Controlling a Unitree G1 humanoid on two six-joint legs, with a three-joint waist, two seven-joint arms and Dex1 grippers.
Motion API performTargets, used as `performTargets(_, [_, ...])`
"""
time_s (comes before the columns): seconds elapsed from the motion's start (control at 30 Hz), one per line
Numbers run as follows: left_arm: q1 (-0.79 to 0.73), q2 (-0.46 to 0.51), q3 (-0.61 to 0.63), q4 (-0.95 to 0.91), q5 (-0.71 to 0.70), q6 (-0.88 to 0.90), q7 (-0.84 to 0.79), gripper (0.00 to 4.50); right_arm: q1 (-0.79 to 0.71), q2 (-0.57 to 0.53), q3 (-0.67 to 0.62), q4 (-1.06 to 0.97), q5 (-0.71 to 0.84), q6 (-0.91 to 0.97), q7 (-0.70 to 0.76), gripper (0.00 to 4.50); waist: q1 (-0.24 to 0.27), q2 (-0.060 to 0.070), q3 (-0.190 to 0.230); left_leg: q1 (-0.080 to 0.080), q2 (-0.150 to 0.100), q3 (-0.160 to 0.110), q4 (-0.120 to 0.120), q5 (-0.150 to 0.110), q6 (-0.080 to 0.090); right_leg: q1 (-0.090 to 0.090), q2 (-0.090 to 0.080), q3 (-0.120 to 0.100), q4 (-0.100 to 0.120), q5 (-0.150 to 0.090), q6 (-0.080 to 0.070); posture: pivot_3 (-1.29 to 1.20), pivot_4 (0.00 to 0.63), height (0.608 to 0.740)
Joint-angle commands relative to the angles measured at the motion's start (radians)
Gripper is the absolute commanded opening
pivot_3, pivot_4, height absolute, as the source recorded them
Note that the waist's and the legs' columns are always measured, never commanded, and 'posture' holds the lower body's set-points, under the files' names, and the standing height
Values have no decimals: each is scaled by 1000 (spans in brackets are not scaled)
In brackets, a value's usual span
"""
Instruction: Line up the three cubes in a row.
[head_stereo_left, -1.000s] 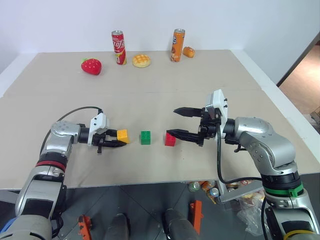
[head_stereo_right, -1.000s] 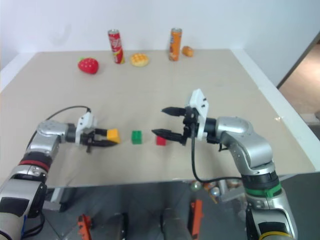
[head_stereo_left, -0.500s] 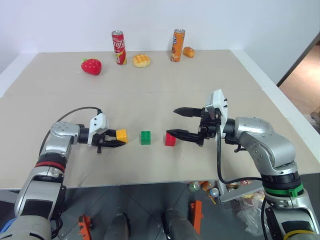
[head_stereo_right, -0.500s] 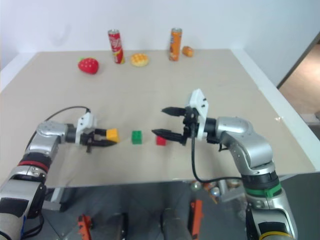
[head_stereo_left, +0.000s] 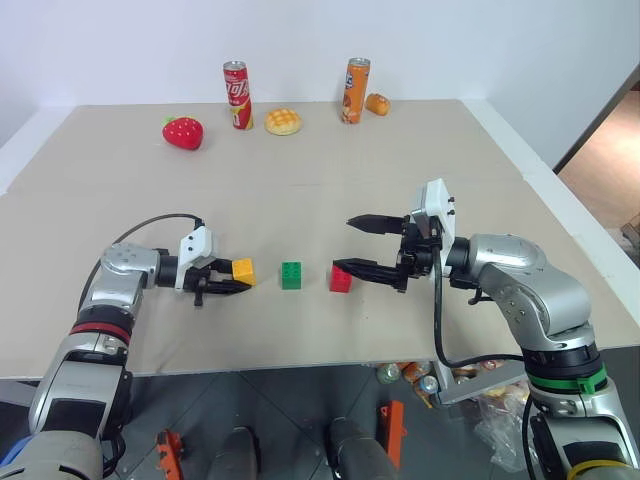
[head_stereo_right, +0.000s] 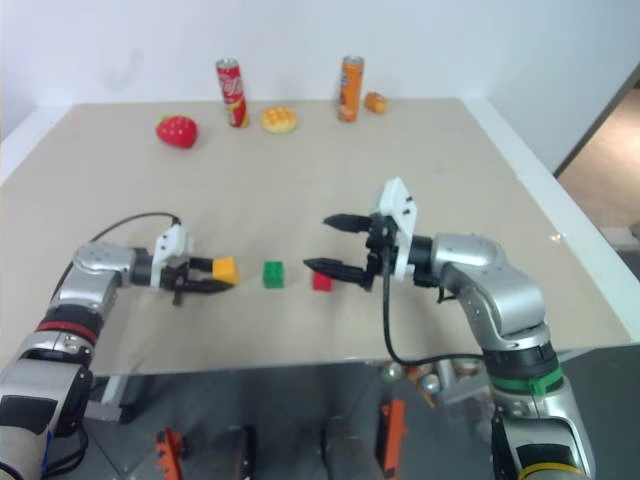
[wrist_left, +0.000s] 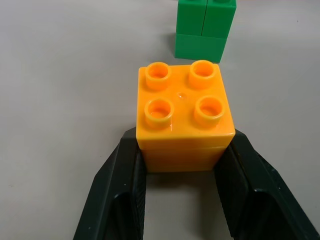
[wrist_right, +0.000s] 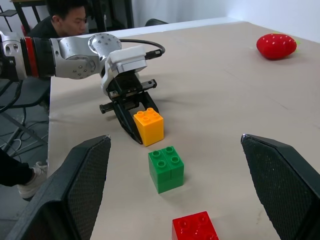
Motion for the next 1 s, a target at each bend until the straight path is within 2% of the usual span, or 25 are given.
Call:
performTargets(0.03, [-10,18,12,-23,-7,7,-9,1331,-15,-2,-14,-23,12,-9,2,4346,0,0,0,0,0,0,0,0,0,0,0,0,0,0,0,0,150,740])
performTargets(0.3, [5,28,10,-64,-17,10,-58,1331,-18,-2,-13,-20,12,-9,6,4346,0,0,0,0,0,0,0,0,0,0,0,0,0,0,0,0,150,740])
performTargets(0.7, [-42,49,9,12,3,-34,-61,1331,-19,-4,-13,-25,14,-5,8,4346,0,0,0,0,0,0,0,0,0,0,0,0,0,0,0,0,150,740])
performTargets(1.0, [-15,37,-1,-22,-6,-29,-94,1331,-10,-11,-19,-33,18,0,10,4346,0,0,0,0,0,0,0,0,0,0,0,0,0,0,0,0,150,740])
